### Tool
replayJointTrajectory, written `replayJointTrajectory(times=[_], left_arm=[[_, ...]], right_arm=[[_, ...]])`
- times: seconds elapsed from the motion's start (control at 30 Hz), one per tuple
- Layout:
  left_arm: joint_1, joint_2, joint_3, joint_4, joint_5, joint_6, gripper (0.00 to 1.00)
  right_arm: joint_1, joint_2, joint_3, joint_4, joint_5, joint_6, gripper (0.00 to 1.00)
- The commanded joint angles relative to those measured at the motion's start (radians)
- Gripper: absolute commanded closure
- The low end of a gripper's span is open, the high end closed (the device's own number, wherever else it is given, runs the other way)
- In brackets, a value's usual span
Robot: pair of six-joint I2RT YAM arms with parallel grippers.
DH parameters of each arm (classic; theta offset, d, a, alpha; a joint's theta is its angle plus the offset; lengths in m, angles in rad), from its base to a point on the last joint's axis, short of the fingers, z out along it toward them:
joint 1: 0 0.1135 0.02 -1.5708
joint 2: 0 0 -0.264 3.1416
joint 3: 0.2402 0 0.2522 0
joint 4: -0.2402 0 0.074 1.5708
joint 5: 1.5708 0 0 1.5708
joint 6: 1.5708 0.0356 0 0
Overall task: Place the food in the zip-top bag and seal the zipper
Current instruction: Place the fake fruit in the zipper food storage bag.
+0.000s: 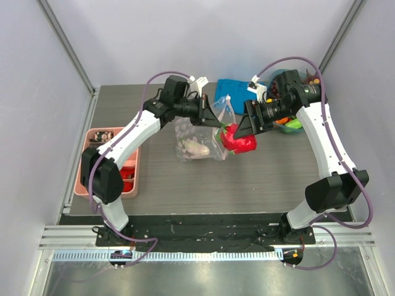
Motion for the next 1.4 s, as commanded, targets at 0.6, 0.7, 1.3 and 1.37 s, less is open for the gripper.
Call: replayJointTrajectory(times=[0.6,0.7,1.3,1.37], left_arm=[[-0.005,-0.066,-0.051,0.276,0.296,-0.233,1.00],[-0.005,-0.074,-0.063,0.292,0.302,-0.257,1.00],[0.001,-0.052,-0.159,0.736,0.338,-0.638,1.00],[0.010,-0.049,-0.168,0.773,0.333,-0.685,1.00]], right_arm=[[0.003,-0.259,-0.388,0.860,0.101,0.507,0.99],[-0.014,-0.291,-0.410,0.920,0.166,0.594,0.99],[-0.025,-0.237,-0.309,0.788,0.293,0.532,0.69],[-0.040,-0.242,-0.281,0.748,0.273,0.481,0.50]])
